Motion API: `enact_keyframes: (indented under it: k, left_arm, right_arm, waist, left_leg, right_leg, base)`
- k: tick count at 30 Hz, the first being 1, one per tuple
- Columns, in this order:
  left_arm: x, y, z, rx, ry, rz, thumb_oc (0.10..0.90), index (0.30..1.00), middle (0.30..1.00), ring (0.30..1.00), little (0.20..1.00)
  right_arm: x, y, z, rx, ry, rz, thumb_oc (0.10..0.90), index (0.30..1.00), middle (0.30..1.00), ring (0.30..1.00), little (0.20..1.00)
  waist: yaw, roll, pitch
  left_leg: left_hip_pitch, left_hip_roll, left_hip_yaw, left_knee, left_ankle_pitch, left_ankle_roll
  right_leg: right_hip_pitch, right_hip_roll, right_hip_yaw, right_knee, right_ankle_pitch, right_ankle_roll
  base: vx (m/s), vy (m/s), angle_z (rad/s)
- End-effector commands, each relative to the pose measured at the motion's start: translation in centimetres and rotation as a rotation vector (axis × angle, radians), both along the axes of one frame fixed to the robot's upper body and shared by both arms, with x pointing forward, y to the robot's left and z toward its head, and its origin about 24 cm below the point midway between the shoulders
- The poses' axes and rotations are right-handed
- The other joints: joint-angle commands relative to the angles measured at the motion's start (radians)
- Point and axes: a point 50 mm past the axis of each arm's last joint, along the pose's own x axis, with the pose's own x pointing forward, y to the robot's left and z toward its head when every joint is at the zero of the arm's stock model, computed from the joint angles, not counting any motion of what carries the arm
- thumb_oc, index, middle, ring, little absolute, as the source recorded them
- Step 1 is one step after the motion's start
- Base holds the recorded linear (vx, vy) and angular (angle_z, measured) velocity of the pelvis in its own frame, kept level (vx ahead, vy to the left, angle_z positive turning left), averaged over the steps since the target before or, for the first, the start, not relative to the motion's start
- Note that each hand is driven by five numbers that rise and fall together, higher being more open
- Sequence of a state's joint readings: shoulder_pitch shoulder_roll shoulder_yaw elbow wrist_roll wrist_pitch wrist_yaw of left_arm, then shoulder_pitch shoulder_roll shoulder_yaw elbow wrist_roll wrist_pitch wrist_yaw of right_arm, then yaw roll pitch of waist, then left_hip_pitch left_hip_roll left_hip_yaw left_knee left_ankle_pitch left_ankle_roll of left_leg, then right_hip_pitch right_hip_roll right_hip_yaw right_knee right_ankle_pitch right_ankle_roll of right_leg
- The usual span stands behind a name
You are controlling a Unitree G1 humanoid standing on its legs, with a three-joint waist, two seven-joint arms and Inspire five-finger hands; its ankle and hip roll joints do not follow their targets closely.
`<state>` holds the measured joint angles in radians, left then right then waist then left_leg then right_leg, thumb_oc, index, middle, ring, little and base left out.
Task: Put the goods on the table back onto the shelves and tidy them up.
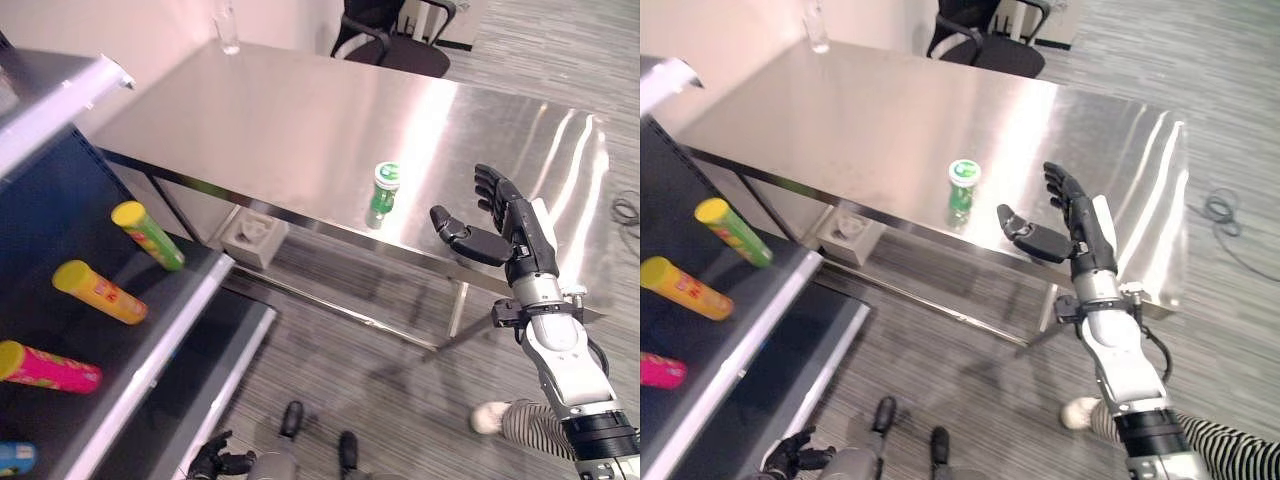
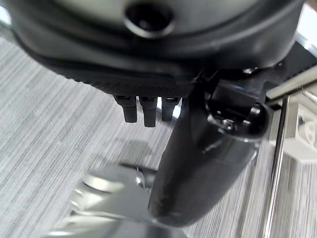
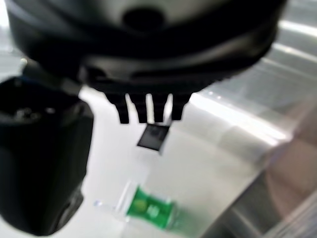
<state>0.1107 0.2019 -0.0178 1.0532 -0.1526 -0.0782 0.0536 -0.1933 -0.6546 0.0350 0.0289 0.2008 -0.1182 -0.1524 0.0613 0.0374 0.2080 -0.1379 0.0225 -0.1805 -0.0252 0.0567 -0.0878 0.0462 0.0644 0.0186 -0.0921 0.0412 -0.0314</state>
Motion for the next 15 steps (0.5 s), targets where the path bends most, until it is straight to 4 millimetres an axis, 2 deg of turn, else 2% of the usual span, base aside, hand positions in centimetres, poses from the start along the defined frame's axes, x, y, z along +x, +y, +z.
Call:
enact_keyframes:
  k: [1,2,6,7,8,9,10,11,13,14,15]
  left_arm:
    - [-0.9,3.1,0.7,0.106,0.012,-0.035,0.800,0.900,0.900,0.900,0.900]
    - [-0.9,3.5,0.8,0.119,0.014,-0.036,0.800,0.900,0.900,0.900,0.900]
    - [-0.7,3.8,0.9,0.127,0.012,-0.031,0.800,0.900,0.900,0.900,0.900]
    - [-0.5,3.9,1.0,0.129,0.009,-0.034,0.800,0.900,0.900,0.900,0.900]
    - [-0.4,4.0,1.1,0.133,0.003,-0.026,0.800,0.900,0.900,0.900,0.900]
    - [-0.4,4.0,1.1,0.133,0.002,-0.026,0.800,0.900,0.900,0.900,0.900]
    - [-0.1,4.1,1.2,0.134,-0.008,-0.027,0.800,0.900,0.900,0.900,0.900]
    - [0.4,4.2,1.4,0.140,-0.023,-0.037,0.800,0.900,0.900,0.900,0.900]
    - [0.5,4.2,1.4,0.141,-0.029,-0.040,0.800,0.900,0.900,0.900,0.900]
    - [0.6,4.2,1.5,0.143,-0.033,-0.037,0.800,0.900,0.900,0.900,0.900]
    - [0.8,4.5,1.6,0.158,-0.035,-0.044,0.800,0.900,0.900,0.900,0.900]
  right_arm:
    - [-0.7,1.2,5.8,-0.031,-0.284,0.078,0.800,0.900,0.900,0.900,0.900]
    - [-0.5,1.4,5.7,-0.039,-0.275,0.090,0.800,0.900,0.900,0.900,0.900]
    - [-0.3,1.9,5.6,-0.065,-0.273,0.092,0.800,0.900,0.900,0.900,0.900]
    - [-0.3,2.0,5.6,-0.076,-0.271,0.089,0.800,0.900,0.900,0.900,0.900]
    - [-0.2,2.2,5.6,-0.101,-0.274,0.081,0.800,0.900,0.900,0.900,0.900]
    - [-0.2,2.2,5.6,-0.101,-0.274,0.081,0.800,0.900,0.900,0.900,0.900]
    - [-0.2,2.2,5.7,-0.115,-0.280,0.074,0.800,0.900,0.900,0.900,0.900]
    - [-0.1,2.3,5.4,-0.113,-0.280,0.061,0.800,0.900,0.900,0.900,0.900]
    - [0.0,2.3,5.3,-0.124,-0.280,0.049,0.800,0.900,0.900,0.900,0.900]
    - [0.0,2.2,5.4,-0.144,-0.279,0.040,0.800,0.900,0.900,0.900,0.900]
    - [0.0,1.9,5.3,-0.161,-0.272,0.032,0.800,0.900,0.900,0.900,0.900]
  waist:
    - [0.037,-0.054,-0.113]
    - [0.043,-0.060,-0.117]
    - [0.050,-0.069,-0.116]
    - [0.051,-0.071,-0.112]
    - [0.045,-0.070,-0.096]
    - [0.046,-0.070,-0.096]
    - [0.039,-0.069,-0.082]
    - [0.038,-0.062,-0.073]
    - [0.039,-0.063,-0.073]
    - [0.040,-0.065,-0.076]
    - [0.036,-0.078,-0.077]
  left_leg:
    - [0.052,0.001,0.045,-0.021,0.012,0.028]
    - [0.061,-0.009,0.056,-0.024,0.000,0.042]
    - [0.073,-0.029,0.069,-0.024,-0.020,0.067]
    - [0.080,-0.036,0.071,-0.024,-0.024,0.076]
    - [0.098,-0.045,0.071,-0.027,-0.028,0.090]
    - [0.097,-0.045,0.073,-0.027,-0.028,0.091]
    - [0.104,-0.049,0.072,-0.030,-0.027,0.098]
    - [0.114,-0.045,0.068,-0.034,-0.033,0.100]
    - [0.122,-0.045,0.067,-0.036,-0.038,0.099]
    - [0.129,-0.045,0.067,-0.040,-0.045,0.098]
    - [0.125,-0.052,0.071,-0.033,-0.058,0.098]
  right_leg:
    - [-0.013,-0.143,0.008,0.075,-0.077,0.151]
    - [-0.019,-0.165,0.014,0.085,-0.076,0.165]
    - [-0.045,-0.194,0.020,0.139,-0.076,0.184]
    - [-0.062,-0.204,0.022,0.180,-0.074,0.192]
    - [-0.104,-0.210,0.029,0.265,-0.040,0.195]
    - [-0.107,-0.210,0.031,0.269,-0.041,0.196]
    - [-0.132,-0.210,0.033,0.315,-0.014,0.195]
    - [-0.152,-0.212,0.022,0.341,-0.023,0.190]
    - [-0.152,-0.217,0.008,0.311,-0.024,0.189]
    - [-0.160,-0.218,-0.009,0.266,-0.017,0.187]
    - [-0.166,-0.218,-0.025,0.166,-0.005,0.186]
  base:
    - [0.13,0.259,-0.33]
    - [0.08,0.184,-0.31]
    - [0.06,0.157,-0.09]
    - [0.03,0.196,-0.02]
    - [0.00,0.146,-0.01]
    - [-0.02,0.127,-0.03]
    - [-0.02,0.089,-0.09]
    - [0.00,0.091,-0.05]
    - [0.04,0.024,-0.02]
    - [0.07,-0.051,0.00]
    - [0.07,-0.066,0.00]
